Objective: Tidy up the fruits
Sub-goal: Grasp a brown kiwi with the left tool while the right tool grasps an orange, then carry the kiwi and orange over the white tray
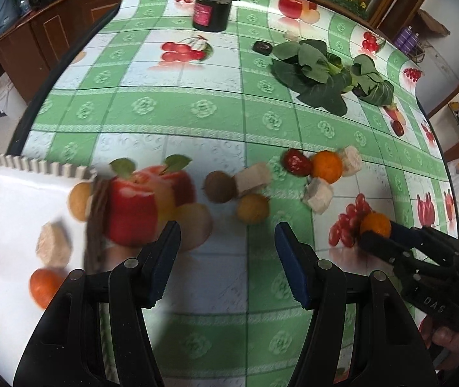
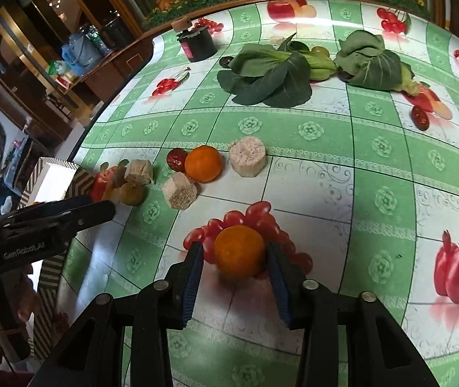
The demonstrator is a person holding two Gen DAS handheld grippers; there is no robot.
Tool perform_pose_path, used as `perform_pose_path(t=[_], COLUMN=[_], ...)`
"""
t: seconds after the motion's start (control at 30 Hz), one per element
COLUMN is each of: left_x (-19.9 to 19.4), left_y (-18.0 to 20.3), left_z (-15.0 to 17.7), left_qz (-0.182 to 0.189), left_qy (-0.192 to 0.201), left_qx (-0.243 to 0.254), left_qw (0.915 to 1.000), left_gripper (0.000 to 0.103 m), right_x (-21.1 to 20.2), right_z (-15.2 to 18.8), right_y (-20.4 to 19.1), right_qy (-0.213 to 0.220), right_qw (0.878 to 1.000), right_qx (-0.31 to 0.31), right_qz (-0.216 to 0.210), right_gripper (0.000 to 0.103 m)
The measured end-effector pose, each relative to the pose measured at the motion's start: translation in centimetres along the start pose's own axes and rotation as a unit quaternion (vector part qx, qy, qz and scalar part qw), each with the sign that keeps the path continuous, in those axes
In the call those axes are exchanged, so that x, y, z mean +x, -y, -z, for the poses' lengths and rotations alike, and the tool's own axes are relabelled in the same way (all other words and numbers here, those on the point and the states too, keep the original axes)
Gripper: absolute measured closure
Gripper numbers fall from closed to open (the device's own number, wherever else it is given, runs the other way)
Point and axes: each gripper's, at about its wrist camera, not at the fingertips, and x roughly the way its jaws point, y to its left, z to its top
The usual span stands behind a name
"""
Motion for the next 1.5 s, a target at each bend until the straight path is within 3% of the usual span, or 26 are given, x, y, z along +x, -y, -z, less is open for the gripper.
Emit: perform_pose_path(t=[0.17, 0.23, 0.37, 0.4, 0.83, 1.5], left_x=[1.3, 1.5, 1.6, 1.6, -1.3, -7.3], left_y=[0.4, 0.4, 1.2, 1.1, -0.7, -4.3], left_z=[-0.6, -0.7, -0.5, -0.5, 1.8, 6.5], left_qz=[0.018, 0.018, -0.007, -0.006, -0.017, -0.057], left_qy=[0.001, 0.003, 0.014, 0.013, 0.011, 0.039], left_qx=[-0.003, -0.003, 0.031, 0.033, 0.018, 0.015], left_qw=[0.9998, 0.9998, 0.9994, 0.9994, 0.9996, 0.9975], left_gripper=[0.042, 0.047, 0.078, 0.080, 0.080, 0.080], right_x=[0.1, 0.2, 0.1, 0.1, -1.2, -2.8], right_z=[-0.3, -0.4, -0.3, -0.3, 1.2, 3.8], right_y=[0.6, 0.6, 0.5, 0.5, -0.7, -8.7], right_qy=[0.010, 0.012, 0.014, 0.014, 0.006, 0.004], right_qw=[1.000, 1.000, 1.000, 0.999, 0.999, 0.998], right_qx=[0.004, 0.001, -0.003, -0.002, 0.019, -0.028], right_qz=[-0.022, -0.025, -0.028, -0.029, -0.047, -0.060], right_gripper=[0.070, 0.070, 0.070, 0.071, 0.071, 0.071])
